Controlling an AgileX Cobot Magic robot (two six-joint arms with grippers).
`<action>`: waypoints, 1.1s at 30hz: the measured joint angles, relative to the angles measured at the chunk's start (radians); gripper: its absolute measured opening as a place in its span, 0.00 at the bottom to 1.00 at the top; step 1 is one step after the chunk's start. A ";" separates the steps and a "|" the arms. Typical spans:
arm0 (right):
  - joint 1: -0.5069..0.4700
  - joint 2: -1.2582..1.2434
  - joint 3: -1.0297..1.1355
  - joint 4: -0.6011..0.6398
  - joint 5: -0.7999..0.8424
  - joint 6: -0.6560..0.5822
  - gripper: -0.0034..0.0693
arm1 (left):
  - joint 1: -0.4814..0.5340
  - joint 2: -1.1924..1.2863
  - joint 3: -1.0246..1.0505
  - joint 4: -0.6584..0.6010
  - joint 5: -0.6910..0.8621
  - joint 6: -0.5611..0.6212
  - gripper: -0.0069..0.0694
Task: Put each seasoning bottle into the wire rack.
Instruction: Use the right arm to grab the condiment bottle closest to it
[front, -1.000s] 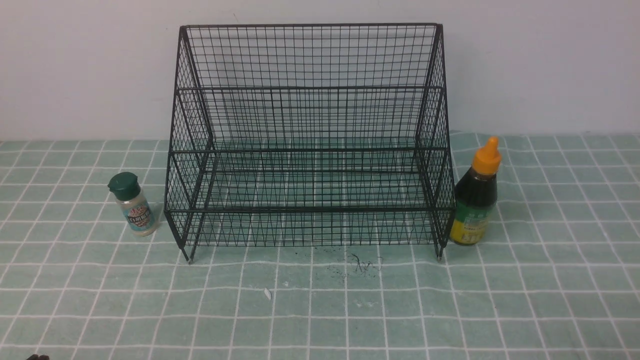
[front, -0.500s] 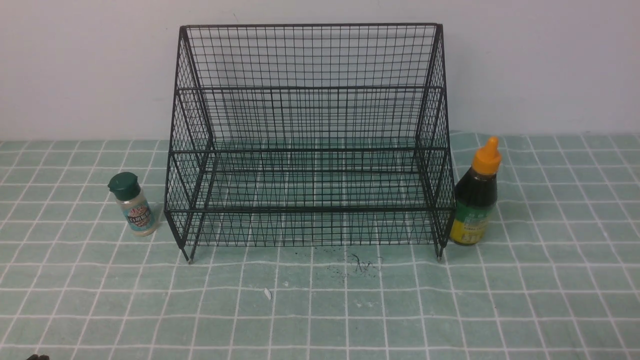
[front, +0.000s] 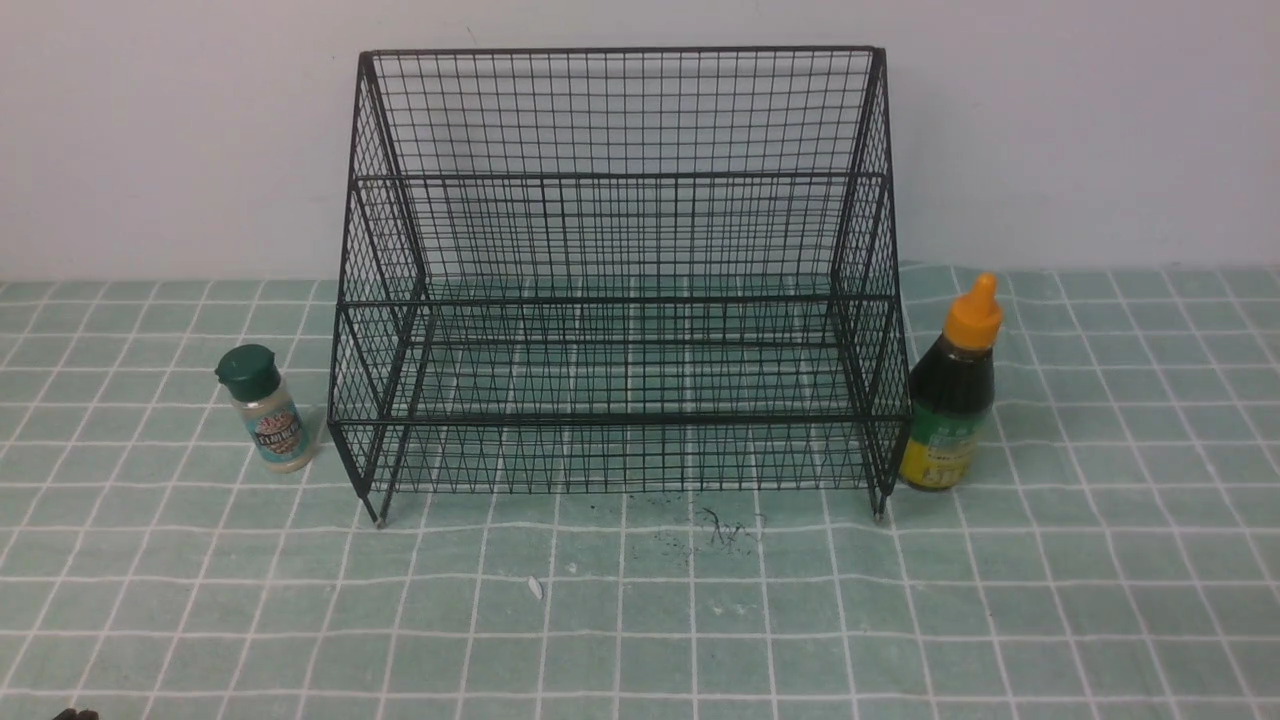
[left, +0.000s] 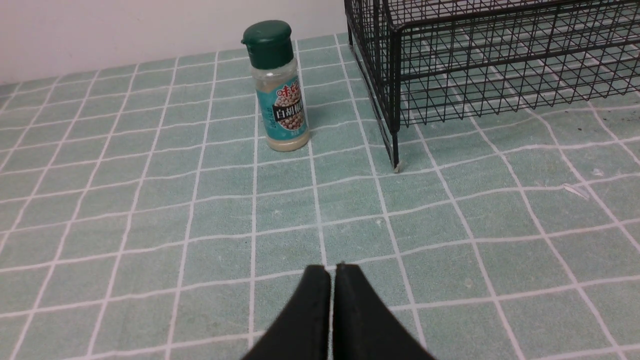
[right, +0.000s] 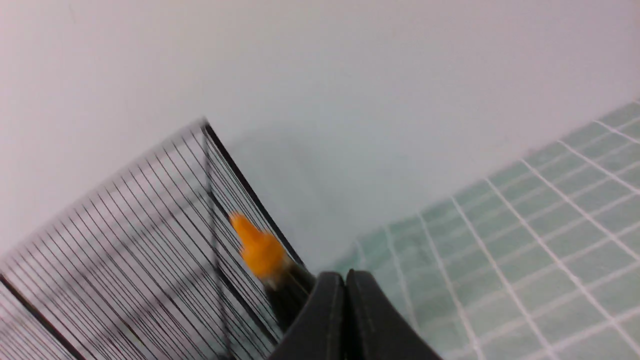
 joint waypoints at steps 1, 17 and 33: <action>0.000 0.000 0.000 0.047 -0.029 0.010 0.03 | 0.000 0.000 0.000 0.000 0.000 0.000 0.08; 0.013 0.082 -0.325 -0.028 0.076 0.023 0.03 | 0.000 0.000 0.000 0.000 0.000 0.000 0.08; 0.050 1.084 -1.110 -0.073 1.019 -0.326 0.07 | 0.000 0.000 0.000 0.000 0.000 0.000 0.08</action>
